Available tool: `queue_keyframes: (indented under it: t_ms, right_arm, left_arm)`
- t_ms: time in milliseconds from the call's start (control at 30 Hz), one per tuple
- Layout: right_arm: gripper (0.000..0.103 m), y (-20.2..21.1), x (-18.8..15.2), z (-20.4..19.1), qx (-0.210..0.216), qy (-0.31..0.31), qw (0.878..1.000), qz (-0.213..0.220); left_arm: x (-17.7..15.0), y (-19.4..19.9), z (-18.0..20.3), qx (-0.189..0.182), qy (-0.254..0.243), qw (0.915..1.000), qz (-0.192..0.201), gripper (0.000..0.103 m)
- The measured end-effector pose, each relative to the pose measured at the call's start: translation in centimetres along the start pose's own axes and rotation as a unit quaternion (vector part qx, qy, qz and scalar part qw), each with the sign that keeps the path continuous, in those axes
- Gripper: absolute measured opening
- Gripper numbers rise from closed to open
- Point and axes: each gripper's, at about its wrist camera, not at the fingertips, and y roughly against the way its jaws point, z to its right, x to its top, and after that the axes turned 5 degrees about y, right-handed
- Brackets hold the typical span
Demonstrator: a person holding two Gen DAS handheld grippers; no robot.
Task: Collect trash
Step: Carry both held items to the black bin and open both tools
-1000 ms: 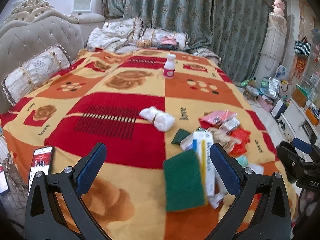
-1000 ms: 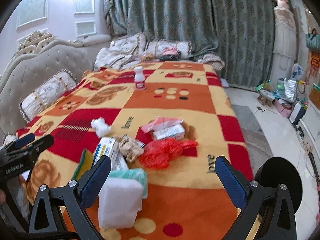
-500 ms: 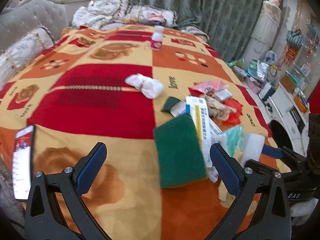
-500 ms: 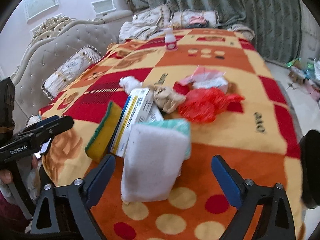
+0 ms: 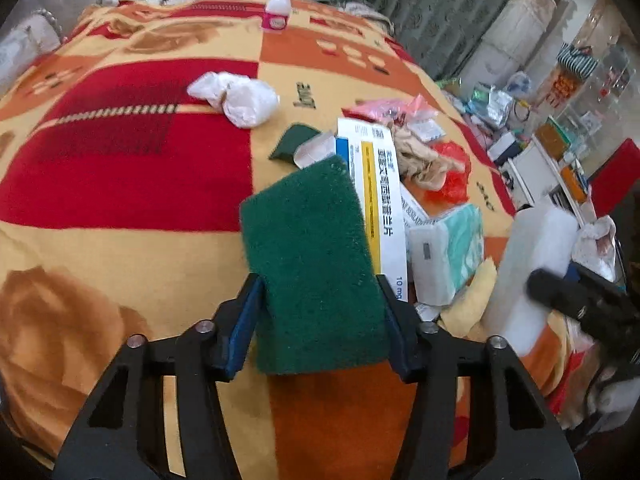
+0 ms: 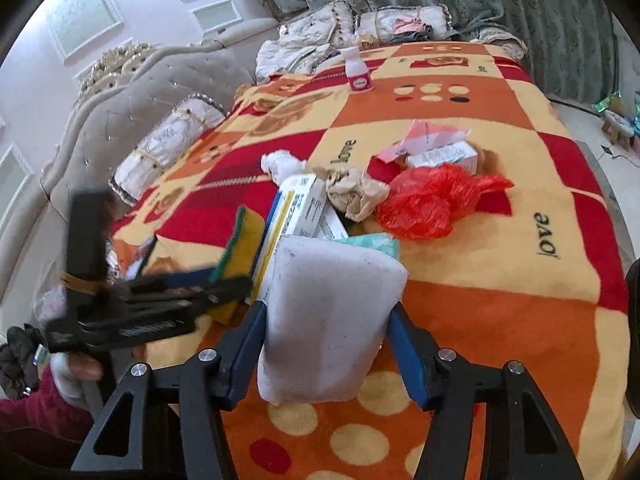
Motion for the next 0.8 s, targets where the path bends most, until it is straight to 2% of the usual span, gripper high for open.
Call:
queue_keyframes:
  t_ms: [67,100,167,300,467,800]
  right_arm:
    - [0.059,1.1,0.3,0.3,-0.005,-0.002,1.0,0.013]
    - [0.059,1.6,0.5,0.6,-0.01,-0.003,1.0,0.018]
    - [0.059,2.6,1.0,1.2,-0.021,-0.004,0.999,0.029]
    - [0.059,3.8,1.5,2.2,-0.037,-0.007,0.998,0.043]
    - [0.059,4.7,1.4,3.4,-0.048,-0.018,0.997,0.052]
    - [0.059,7.8,0.3,7.2,-0.09,-0.043,0.993,0.071]
  left_arm:
    - [0.1,0.7,0.1,0.0,-0.004,1.0,0.003,0.042]
    - [0.1,1.1,0.0,0.001,-0.004,1.0,0.006,0.034]
    - [0.4,1.8,0.2,0.006,-0.006,0.9999,0.015,0.028]
    - [1.3,3.7,1.0,0.006,-0.017,0.9992,0.036,0.026]
    - [2.2,5.4,3.4,-0.015,-0.038,0.9976,0.056,0.025]
    - [3.8,3.6,13.4,-0.08,-0.109,0.9899,0.042,0.025]
